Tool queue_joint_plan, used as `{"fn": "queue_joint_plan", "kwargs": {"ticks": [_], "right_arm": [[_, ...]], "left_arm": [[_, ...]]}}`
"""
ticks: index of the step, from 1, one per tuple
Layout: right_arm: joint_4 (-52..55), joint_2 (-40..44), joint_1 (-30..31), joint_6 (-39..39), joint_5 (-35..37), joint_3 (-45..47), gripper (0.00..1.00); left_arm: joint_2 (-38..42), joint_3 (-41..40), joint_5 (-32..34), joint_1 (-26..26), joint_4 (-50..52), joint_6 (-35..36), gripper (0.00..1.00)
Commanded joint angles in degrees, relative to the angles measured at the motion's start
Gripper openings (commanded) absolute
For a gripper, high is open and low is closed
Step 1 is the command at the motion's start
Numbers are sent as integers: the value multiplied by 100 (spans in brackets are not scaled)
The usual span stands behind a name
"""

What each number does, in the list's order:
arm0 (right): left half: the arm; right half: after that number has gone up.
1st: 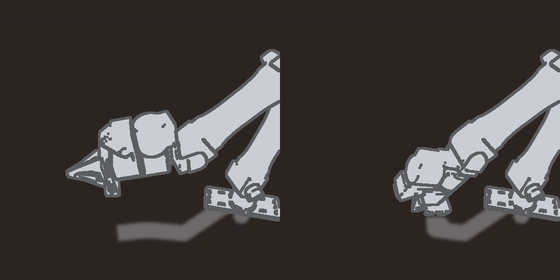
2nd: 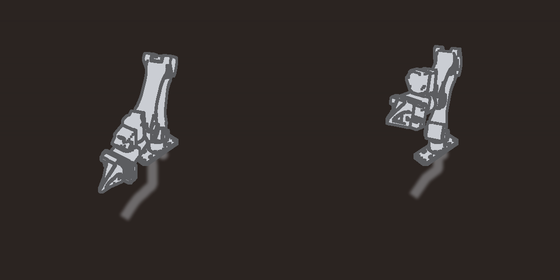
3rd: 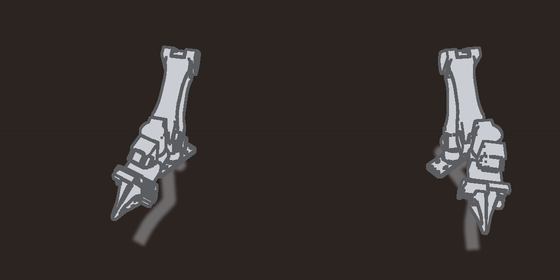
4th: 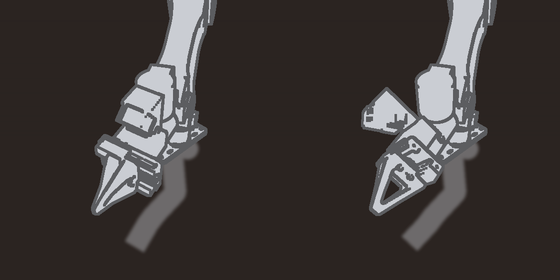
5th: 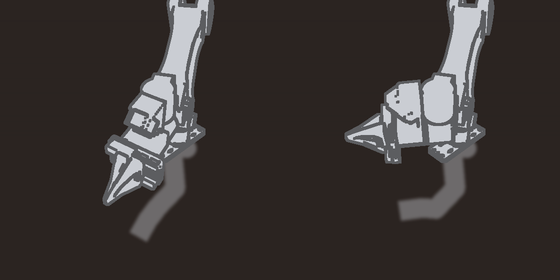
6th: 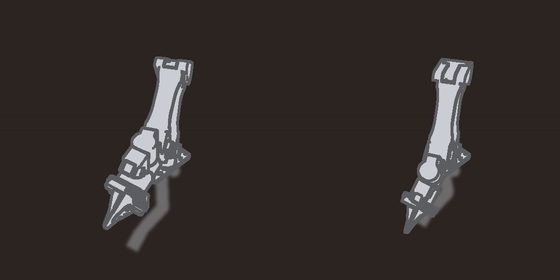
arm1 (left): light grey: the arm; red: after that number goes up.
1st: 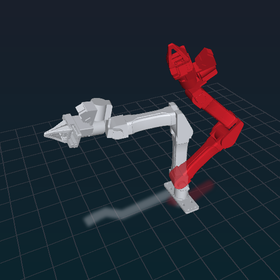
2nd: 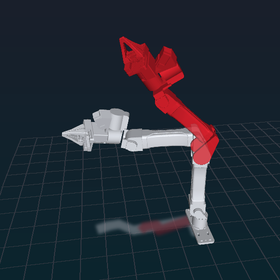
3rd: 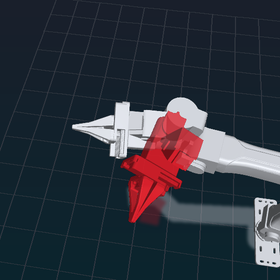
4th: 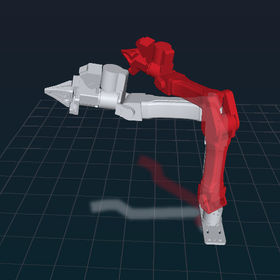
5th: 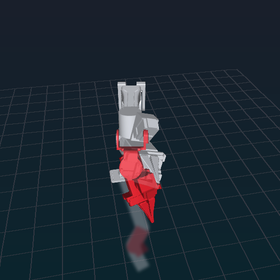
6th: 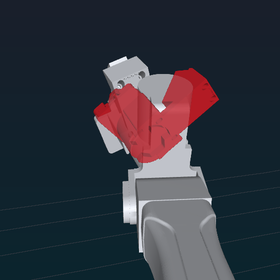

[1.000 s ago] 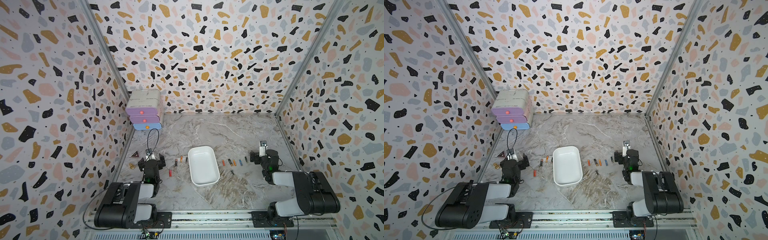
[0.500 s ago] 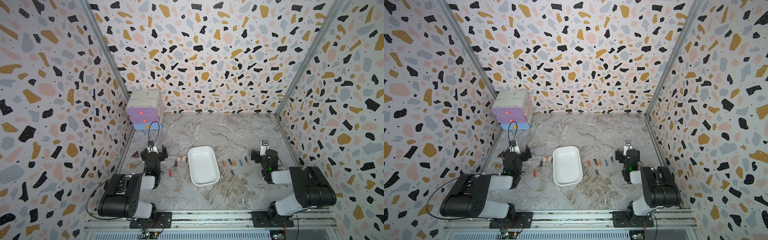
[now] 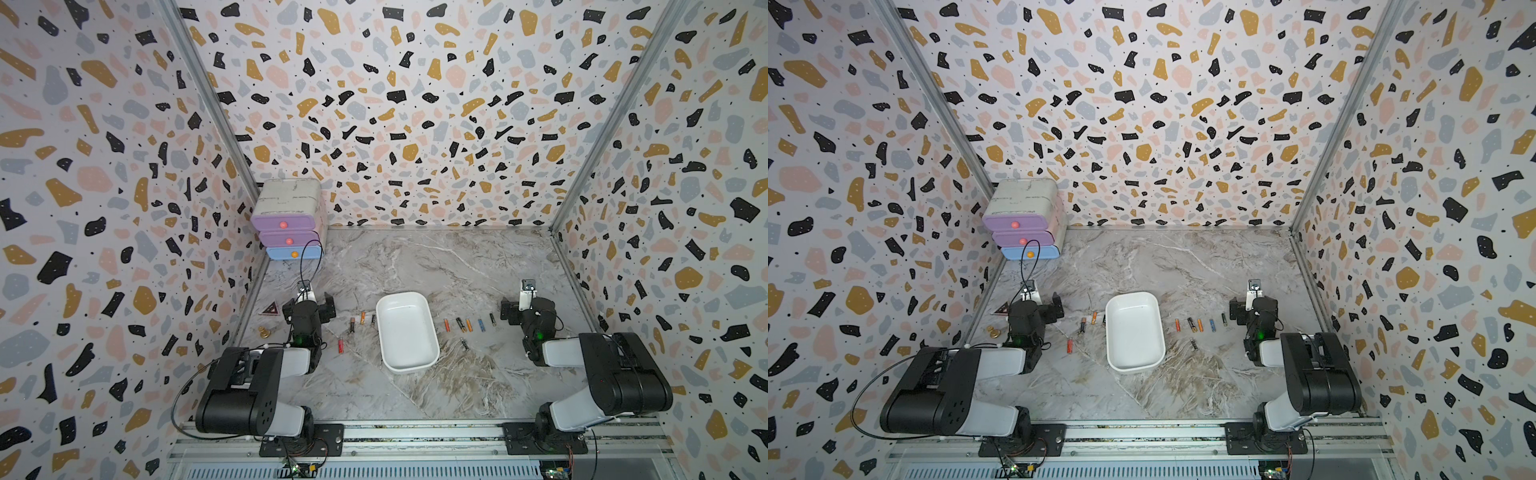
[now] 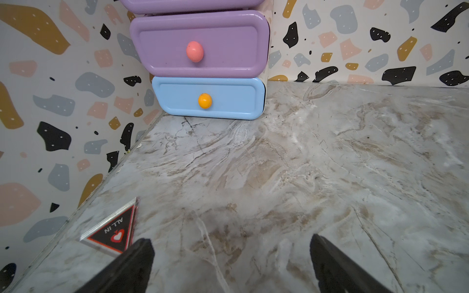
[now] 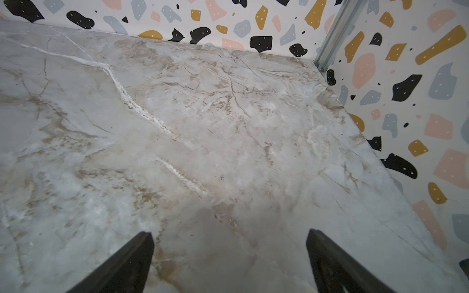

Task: Take the batteries out of the storage box
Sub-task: Reset both arms

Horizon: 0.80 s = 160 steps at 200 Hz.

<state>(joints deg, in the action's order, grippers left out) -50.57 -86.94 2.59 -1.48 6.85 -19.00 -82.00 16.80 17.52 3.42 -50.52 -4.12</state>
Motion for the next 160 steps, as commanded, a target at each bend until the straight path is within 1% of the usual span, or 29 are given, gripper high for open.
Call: {"fn": "queue_joint_plan", "kwargs": {"ticks": [1,62,81,92,104,114,122,132,138,148,160], "right_arm": [[51,37,-6,-23,-79,-121,99],[46,36,-11,-20,-79,-115,99],[-3,50,-5,-20,-35,-83,99],[-315,92,-8,11,59,91,99],[-1011,149,-7,51,184,490,99],[-1616,102,-9,75,182,796,99],[-1906,-10,-4,42,128,856,99],[-1677,12,-4,37,125,746,100],[-1202,116,-12,74,179,610,99],[-574,146,-6,133,327,309,99],[-172,16,-6,159,500,-20,99]], "left_arm": [[31,17,70,-34,-72,-55,100],[43,-32,94,-34,-147,-51,100],[122,-377,172,-34,-688,-87,100],[153,-686,99,-34,-1206,-74,100],[57,-906,-23,-34,-1740,-8,100],[-67,-950,-30,-34,-2009,0,100],[-142,-943,-3,-34,-2123,32,100],[-148,-856,26,-34,-1992,37,100],[-73,-753,41,-34,-1749,9,100],[53,-477,95,-34,-1052,-60,100],[105,-78,20,-34,-182,-48,100]]}}
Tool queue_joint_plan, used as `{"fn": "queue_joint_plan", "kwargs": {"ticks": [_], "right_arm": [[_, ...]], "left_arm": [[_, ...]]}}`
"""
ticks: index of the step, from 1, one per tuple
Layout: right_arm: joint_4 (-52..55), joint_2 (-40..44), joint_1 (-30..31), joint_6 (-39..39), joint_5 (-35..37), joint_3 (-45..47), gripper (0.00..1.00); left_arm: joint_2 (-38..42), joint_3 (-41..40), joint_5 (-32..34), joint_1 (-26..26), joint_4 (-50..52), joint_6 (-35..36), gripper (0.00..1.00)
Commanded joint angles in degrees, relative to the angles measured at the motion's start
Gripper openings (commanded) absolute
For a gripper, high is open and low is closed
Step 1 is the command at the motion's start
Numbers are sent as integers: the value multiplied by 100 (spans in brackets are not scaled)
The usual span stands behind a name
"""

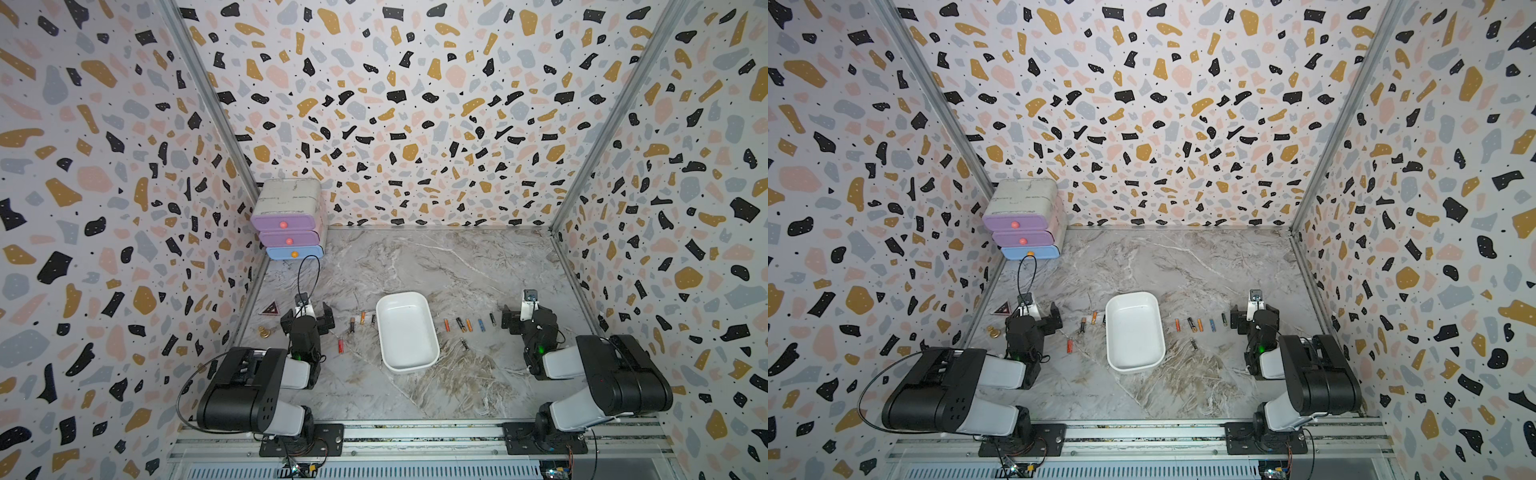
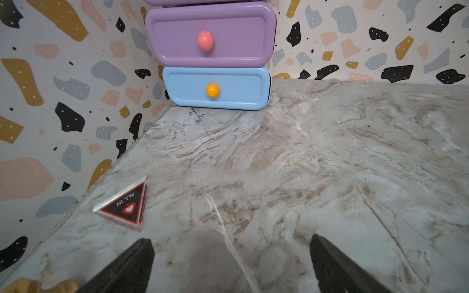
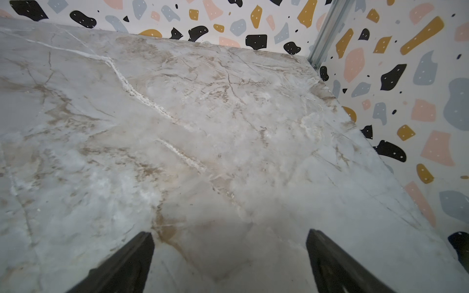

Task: Take the batteries out of the storage box
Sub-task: Reset both arms

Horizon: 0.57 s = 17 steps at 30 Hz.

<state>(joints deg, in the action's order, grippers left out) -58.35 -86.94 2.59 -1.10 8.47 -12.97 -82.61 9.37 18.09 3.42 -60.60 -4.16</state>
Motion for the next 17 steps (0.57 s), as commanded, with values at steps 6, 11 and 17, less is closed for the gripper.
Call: {"fn": "queue_joint_plan", "kwargs": {"ticks": [6,11,17], "right_arm": [[748,88,36,83,260,-633,99],[640,35,40,56,244,-634,99],[678,45,34,65,252,-637,99]], "left_arm": [[38,788,39,3,886,26,100],[-6,862,-185,1,967,127,100],[35,848,-250,-8,1007,109,100]]}}
